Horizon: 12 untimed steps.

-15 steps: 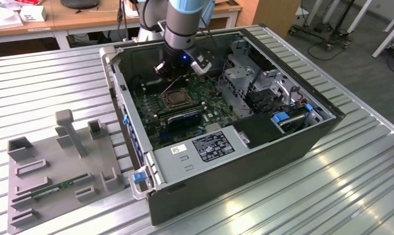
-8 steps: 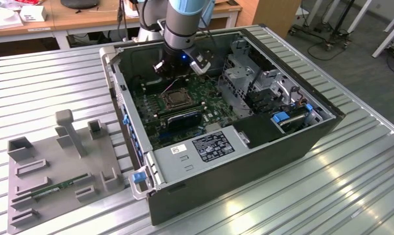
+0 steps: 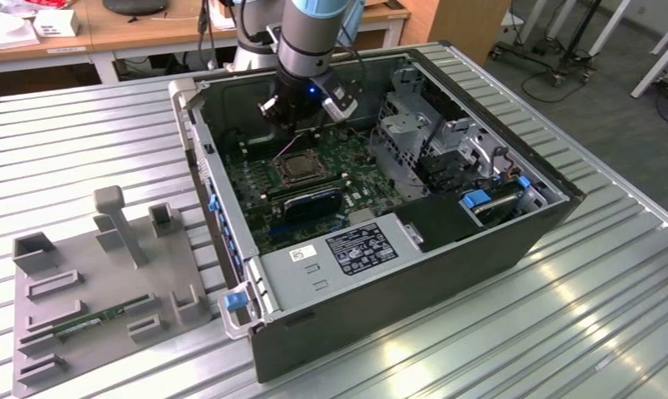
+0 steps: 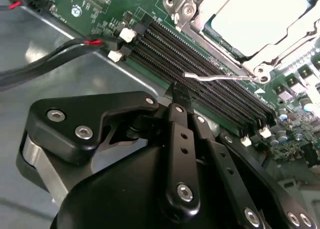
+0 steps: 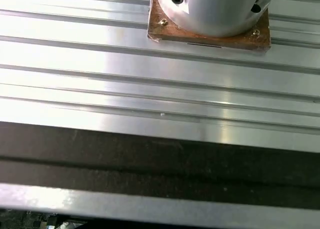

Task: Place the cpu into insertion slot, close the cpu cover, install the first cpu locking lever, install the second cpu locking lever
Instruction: 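Install the first cpu locking lever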

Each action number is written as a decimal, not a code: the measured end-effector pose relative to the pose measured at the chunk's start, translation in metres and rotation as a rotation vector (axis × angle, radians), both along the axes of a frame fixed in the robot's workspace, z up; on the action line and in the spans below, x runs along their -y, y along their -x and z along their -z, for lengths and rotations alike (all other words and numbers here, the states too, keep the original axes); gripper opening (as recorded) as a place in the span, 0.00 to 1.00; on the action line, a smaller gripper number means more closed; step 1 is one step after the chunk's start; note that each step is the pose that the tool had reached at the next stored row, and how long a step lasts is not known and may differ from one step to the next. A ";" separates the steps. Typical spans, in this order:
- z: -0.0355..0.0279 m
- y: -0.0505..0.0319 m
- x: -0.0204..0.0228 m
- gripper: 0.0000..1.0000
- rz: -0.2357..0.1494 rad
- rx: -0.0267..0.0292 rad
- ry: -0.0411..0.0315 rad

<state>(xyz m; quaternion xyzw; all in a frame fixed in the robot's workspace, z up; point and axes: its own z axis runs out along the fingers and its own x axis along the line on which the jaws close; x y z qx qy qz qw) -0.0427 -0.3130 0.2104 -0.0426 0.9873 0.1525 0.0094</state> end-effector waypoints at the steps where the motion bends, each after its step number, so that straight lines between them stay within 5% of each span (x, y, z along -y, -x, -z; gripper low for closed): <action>1: -0.0007 0.0000 0.0000 0.11 0.000 0.0000 0.0000; 12: -0.0016 0.0081 0.0011 0.11 0.000 0.0073 -0.0001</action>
